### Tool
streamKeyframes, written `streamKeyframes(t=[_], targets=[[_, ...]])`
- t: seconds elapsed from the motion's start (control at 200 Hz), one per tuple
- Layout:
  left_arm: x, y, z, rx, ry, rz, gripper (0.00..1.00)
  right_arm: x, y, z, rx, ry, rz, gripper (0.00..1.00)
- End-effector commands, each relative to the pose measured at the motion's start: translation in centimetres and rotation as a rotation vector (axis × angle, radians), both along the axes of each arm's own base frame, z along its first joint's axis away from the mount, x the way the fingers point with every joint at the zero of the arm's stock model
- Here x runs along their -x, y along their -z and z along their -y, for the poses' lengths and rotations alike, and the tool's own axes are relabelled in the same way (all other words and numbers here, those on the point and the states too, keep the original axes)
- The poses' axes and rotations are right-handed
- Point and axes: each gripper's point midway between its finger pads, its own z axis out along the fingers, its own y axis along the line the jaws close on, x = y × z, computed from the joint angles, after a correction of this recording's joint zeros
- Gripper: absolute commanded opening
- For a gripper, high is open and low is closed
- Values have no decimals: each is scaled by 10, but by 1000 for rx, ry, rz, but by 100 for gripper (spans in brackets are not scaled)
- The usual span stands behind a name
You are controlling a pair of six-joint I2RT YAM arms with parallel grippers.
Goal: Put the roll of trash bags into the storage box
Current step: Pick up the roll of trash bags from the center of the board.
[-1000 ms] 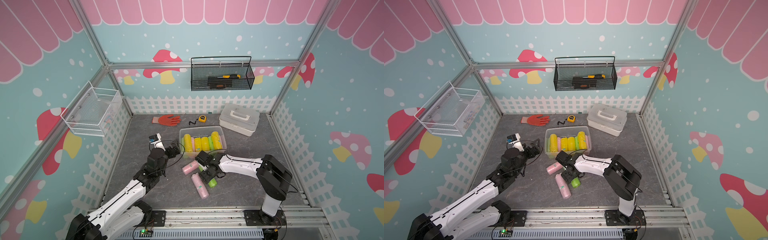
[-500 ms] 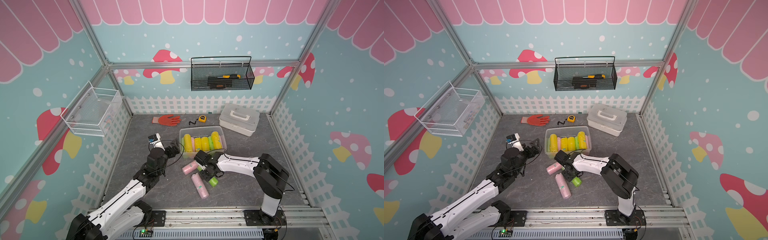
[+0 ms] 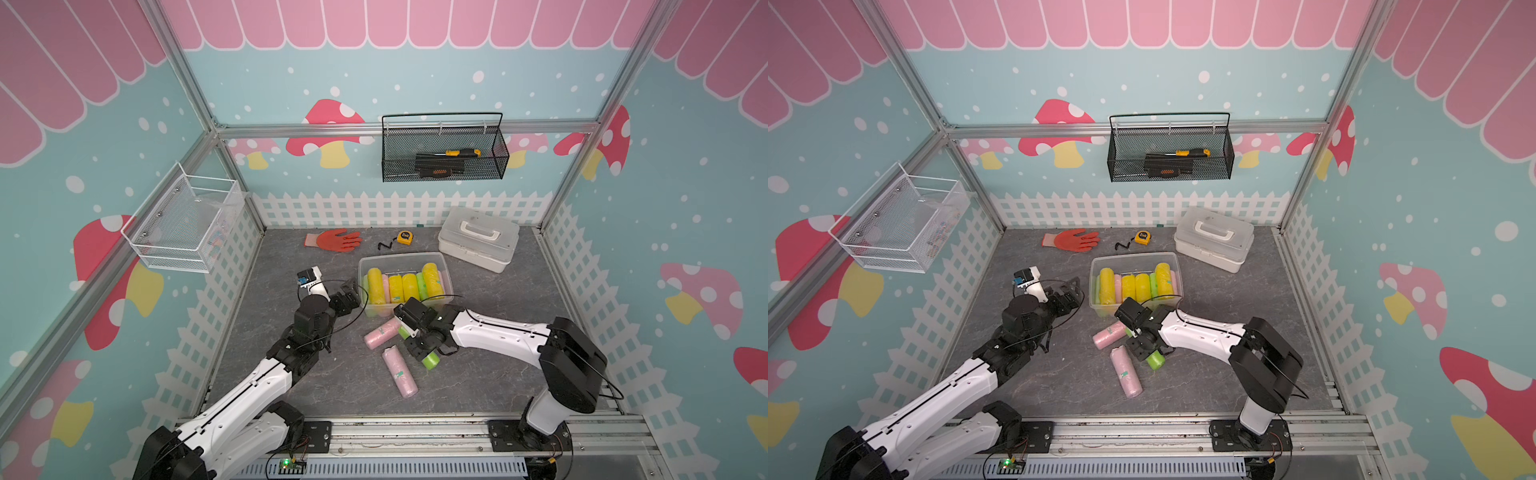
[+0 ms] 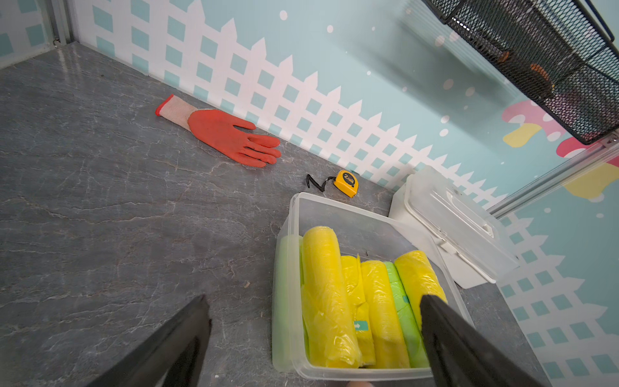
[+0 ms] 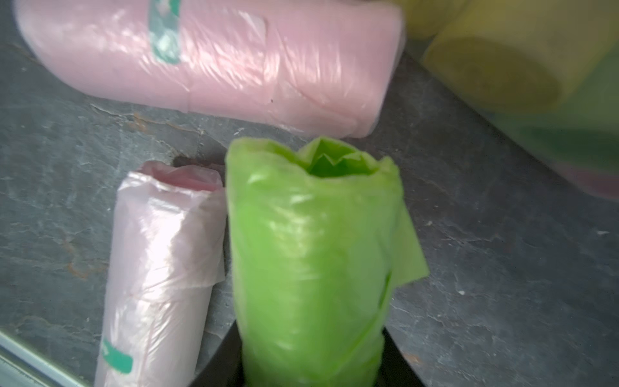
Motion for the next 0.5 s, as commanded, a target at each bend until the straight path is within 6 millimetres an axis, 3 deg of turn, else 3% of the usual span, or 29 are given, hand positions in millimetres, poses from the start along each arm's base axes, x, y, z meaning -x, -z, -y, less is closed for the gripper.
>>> streamKeyframes(t=[0.0, 0.26, 0.495], targets=[[-2, -5, 1, 21, 3, -2, 98, -5, -31, 4, -74, 4, 109, 29], [-4, -4, 1, 24, 4, -10, 98, -5, -89, 38, -184, 68, 311, 25], [-5, 0, 2, 26, 7, -22, 98, -6, -114, 67, -223, 162, 423, 20]])
